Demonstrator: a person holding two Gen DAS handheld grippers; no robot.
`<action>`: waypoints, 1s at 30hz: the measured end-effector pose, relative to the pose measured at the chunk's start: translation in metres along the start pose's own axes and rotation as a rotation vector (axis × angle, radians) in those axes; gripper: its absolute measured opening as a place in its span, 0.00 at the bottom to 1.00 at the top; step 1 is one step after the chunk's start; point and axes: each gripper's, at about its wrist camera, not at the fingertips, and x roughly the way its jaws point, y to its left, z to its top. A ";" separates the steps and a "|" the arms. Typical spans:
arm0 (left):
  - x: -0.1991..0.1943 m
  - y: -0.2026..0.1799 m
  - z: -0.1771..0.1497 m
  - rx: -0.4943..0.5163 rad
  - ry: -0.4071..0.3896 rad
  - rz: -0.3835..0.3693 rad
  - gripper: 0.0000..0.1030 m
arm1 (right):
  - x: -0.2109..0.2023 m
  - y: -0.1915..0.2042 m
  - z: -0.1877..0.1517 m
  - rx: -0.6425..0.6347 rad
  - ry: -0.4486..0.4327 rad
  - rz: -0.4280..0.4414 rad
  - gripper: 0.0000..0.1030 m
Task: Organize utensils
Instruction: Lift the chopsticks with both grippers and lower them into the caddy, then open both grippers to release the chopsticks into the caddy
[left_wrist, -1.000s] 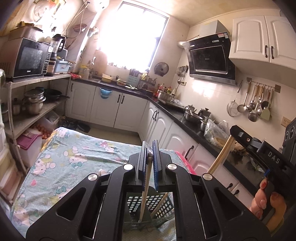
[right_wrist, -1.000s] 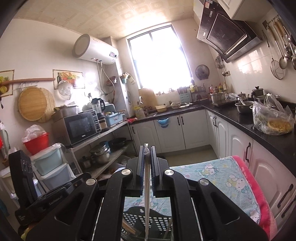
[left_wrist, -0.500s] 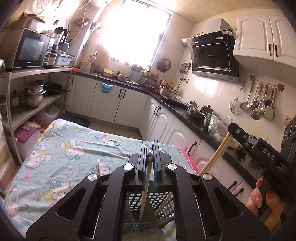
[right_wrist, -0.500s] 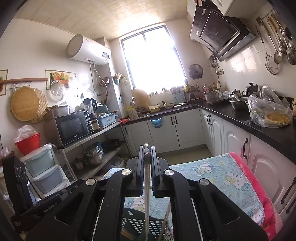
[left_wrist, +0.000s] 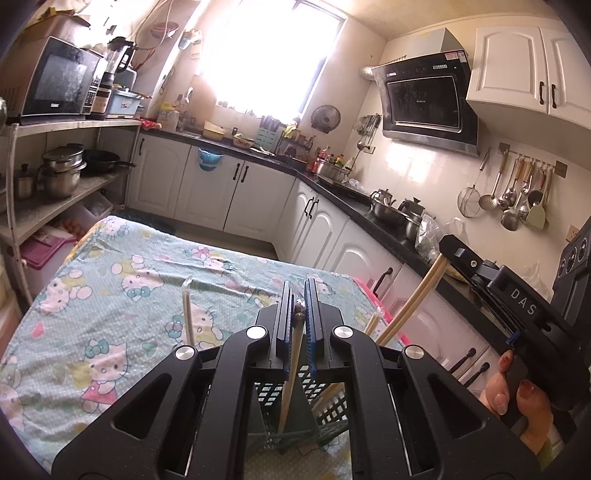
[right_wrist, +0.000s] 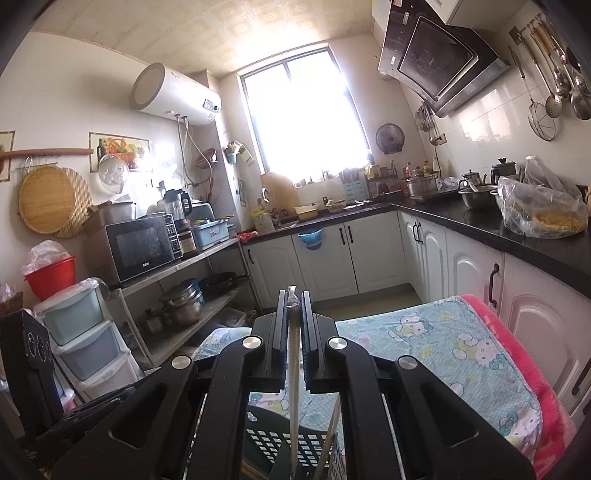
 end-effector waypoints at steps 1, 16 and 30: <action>0.001 0.001 -0.002 -0.001 0.004 0.002 0.03 | 0.001 0.000 -0.003 0.000 -0.001 -0.001 0.06; 0.008 0.016 -0.015 -0.017 0.044 0.042 0.03 | 0.012 -0.007 -0.032 0.009 0.056 -0.028 0.11; -0.006 0.032 -0.024 -0.070 0.067 0.070 0.22 | -0.012 -0.031 -0.053 0.069 0.139 -0.097 0.25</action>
